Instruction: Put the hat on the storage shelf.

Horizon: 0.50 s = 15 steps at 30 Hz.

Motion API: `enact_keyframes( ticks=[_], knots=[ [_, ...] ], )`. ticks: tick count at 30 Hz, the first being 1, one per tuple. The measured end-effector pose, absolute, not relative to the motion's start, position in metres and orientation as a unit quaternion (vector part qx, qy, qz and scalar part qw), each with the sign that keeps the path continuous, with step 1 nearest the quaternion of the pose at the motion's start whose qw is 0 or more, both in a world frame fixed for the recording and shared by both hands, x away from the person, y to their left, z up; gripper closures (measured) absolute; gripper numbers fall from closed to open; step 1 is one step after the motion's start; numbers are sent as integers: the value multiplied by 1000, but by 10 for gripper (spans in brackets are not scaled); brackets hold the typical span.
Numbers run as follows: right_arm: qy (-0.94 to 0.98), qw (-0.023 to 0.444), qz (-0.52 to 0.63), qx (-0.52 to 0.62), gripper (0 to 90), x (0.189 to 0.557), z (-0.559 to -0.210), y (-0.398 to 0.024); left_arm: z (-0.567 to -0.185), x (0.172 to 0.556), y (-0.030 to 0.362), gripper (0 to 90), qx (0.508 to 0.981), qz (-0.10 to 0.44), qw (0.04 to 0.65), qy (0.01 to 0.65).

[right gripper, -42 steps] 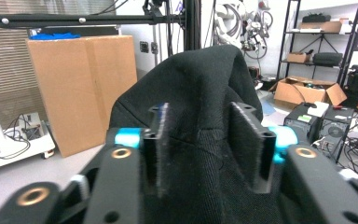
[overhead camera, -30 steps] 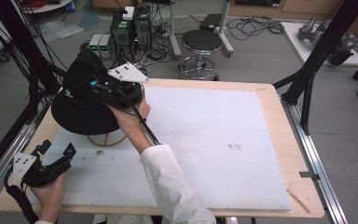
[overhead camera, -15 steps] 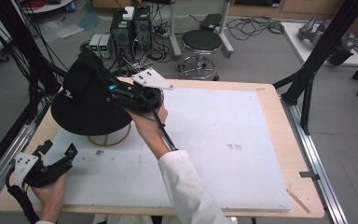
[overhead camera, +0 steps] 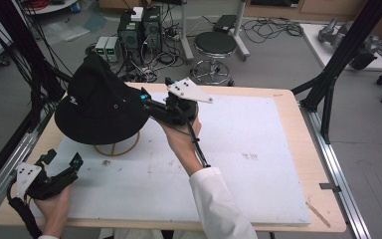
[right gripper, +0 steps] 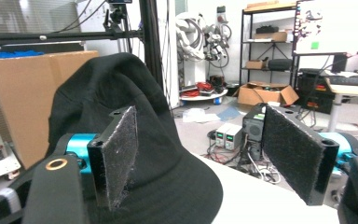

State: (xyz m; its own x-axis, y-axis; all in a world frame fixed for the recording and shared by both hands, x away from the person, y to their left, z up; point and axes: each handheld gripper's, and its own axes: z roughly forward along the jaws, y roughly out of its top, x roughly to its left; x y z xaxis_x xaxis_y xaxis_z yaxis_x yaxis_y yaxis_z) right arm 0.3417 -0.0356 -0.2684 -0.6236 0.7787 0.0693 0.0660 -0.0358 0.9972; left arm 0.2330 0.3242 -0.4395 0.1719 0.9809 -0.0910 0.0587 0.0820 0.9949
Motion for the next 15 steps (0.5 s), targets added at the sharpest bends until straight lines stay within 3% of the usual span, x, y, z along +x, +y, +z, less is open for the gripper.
enact_keyframes(
  ticks=[15],
  knots=[
    [625,294,633,351,222,321,-280,-89,-440,234,324,160,535,417,548,489]
  ],
)
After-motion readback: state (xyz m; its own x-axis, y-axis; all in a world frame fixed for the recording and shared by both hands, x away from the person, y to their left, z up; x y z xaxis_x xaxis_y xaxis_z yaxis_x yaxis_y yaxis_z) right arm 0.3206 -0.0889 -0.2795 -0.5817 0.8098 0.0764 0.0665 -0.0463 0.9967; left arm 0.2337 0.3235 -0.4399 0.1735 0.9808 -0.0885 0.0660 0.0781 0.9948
